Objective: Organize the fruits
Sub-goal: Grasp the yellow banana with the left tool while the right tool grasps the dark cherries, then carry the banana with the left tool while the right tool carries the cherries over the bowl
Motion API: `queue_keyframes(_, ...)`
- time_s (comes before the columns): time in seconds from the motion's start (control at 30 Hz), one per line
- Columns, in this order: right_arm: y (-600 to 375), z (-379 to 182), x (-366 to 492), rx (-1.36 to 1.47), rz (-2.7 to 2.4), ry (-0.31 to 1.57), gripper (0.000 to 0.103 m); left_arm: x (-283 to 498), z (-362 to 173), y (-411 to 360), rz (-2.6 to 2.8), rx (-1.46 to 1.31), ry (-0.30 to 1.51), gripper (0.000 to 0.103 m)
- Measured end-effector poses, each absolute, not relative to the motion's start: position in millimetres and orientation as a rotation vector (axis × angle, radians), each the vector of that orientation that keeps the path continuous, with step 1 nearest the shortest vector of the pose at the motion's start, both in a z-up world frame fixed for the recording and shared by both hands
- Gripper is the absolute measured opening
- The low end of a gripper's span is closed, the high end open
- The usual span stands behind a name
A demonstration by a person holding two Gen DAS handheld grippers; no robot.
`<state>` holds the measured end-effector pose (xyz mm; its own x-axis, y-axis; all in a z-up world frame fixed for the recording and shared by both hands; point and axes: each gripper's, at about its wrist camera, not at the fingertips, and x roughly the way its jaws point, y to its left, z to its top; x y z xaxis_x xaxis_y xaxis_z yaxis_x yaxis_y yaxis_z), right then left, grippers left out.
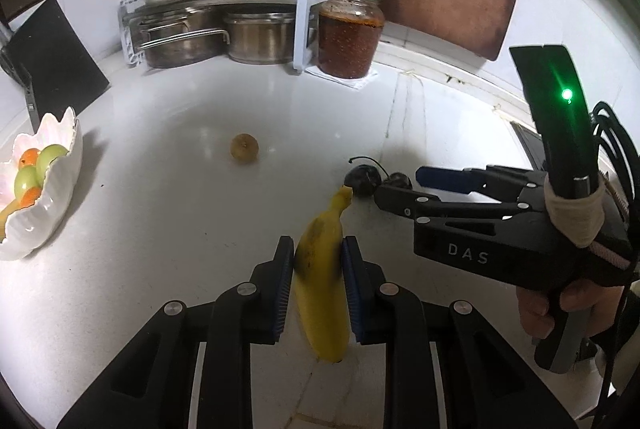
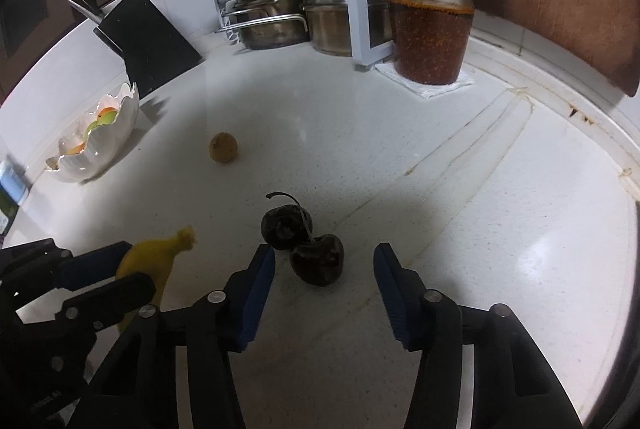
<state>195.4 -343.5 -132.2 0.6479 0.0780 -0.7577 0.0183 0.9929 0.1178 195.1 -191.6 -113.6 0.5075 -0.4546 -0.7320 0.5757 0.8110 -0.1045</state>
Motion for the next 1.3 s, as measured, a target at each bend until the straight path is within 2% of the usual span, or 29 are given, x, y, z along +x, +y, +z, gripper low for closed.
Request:
queue_keyframes(0.13, -345, -136, 198, 0.141, 0.055, 0.880, 0.031, 195, -112, -192, -0.610, 0.156, 0.822, 0.025)
queue_keyframes(0.17, -345, -137, 199, 0.145, 0.059, 0.880, 0.030, 195, -112, -192, -0.610, 0.155, 0.821, 0.025)
queue_keyframes(0.57, -344, -116, 172, 0.167, -0.007, 0.843, 0.030, 192, -97, -185, -0.608, 0.125, 0.784, 0.024)
queue_keyframes(0.67, -341, -107, 165, 0.173, -0.023, 0.826, 0.030, 191, -90, -182, -0.608, 0.121, 0.763, 0.018)
queue_keyframes(0.7, -341, -105, 164, 0.173, -0.026, 0.822, 0.030, 190, -87, -181, -0.606, 0.119, 0.752, 0.013)
queue_keyframes(0.83, -337, -100, 160, 0.187, -0.028, 0.809, 0.030, 192, -86, -179, -0.615, 0.116, 0.744, 0.010)
queue_keyframes(1.17, -332, -104, 155, 0.194, -0.034, 0.831, 0.030, 192, -95, -178, -0.617, 0.105, 0.790, 0.011)
queue_keyframes(1.2, -333, -105, 155, 0.196, -0.037, 0.831, 0.030, 192, -97, -178, -0.613, 0.102, 0.794, 0.013)
queue_keyframes(1.23, -334, -105, 155, 0.201, -0.040, 0.833, 0.030, 193, -99, -179, -0.607, 0.108, 0.801, 0.020)
queue_keyframes(1.3, -335, -106, 154, 0.206, -0.043, 0.836, 0.030, 194, -103, -182, -0.610, 0.119, 0.814, 0.024)
